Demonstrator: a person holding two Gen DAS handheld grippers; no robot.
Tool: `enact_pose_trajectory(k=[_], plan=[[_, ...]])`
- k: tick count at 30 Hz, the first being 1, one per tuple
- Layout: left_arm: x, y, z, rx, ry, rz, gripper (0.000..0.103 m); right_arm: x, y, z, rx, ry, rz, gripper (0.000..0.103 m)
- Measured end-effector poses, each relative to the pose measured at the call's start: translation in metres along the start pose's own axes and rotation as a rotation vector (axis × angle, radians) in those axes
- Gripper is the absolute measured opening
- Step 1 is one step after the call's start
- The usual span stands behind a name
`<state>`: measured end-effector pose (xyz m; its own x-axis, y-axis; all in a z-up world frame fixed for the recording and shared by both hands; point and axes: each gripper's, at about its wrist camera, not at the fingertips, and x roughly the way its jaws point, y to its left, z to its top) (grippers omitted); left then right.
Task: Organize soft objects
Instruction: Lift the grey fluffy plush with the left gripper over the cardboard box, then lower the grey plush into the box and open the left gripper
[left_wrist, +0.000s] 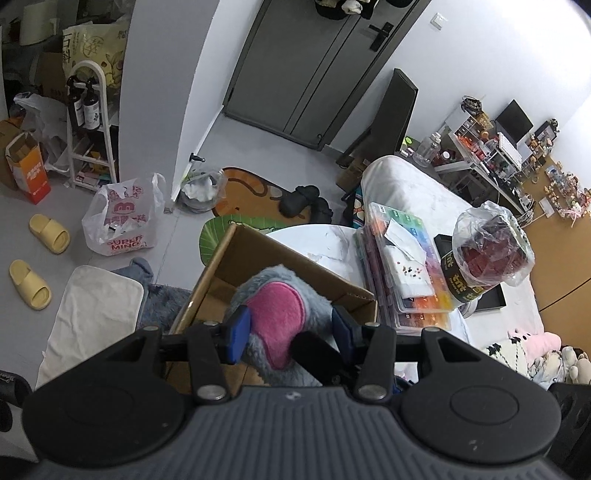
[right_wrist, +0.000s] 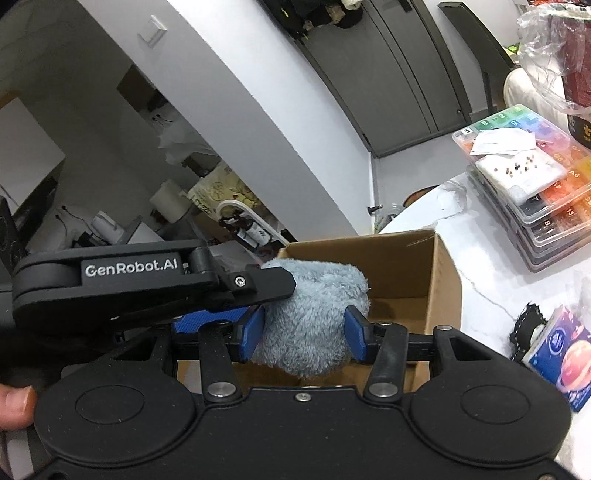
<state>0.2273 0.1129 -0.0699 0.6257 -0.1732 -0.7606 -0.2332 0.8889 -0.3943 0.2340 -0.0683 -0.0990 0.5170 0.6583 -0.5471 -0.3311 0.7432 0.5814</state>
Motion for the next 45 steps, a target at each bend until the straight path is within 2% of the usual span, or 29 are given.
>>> enact_pose_trajectory(k=[5,10,13,21,25,30,32,40,45], plan=[[0.017,-0.006,0.001,0.001,0.026,-0.017,0.047,0.015,-0.001,0.000,0.002,0.032,0.002,0.048],[0.024,-0.003,-0.001,-0.008,0.041,-0.002,0.047,0.022,0.002,-0.002,-0.004,0.048,-0.045,0.048],[0.018,0.002,-0.002,-0.009,0.040,0.007,0.047,0.020,0.000,-0.005,-0.005,0.060,-0.035,0.048],[-0.005,0.007,-0.006,-0.009,0.011,0.044,0.050,0.000,-0.002,-0.010,0.002,0.069,-0.090,0.048],[-0.020,0.000,-0.010,0.019,-0.014,0.071,0.053,-0.014,0.001,-0.013,-0.001,0.062,-0.110,0.062],[-0.037,-0.004,-0.016,0.040,-0.023,0.093,0.062,-0.033,0.001,-0.018,-0.001,0.059,-0.098,0.064],[-0.044,-0.007,-0.019,0.060,-0.034,0.089,0.063,-0.044,0.002,-0.020,-0.015,0.043,-0.117,0.074],[-0.068,-0.021,-0.032,0.111,-0.062,0.089,0.075,-0.079,-0.005,-0.027,-0.033,0.024,-0.148,0.078],[-0.072,-0.033,-0.044,0.152,-0.053,0.104,0.081,-0.099,-0.012,-0.032,-0.045,0.009,-0.161,0.085]])
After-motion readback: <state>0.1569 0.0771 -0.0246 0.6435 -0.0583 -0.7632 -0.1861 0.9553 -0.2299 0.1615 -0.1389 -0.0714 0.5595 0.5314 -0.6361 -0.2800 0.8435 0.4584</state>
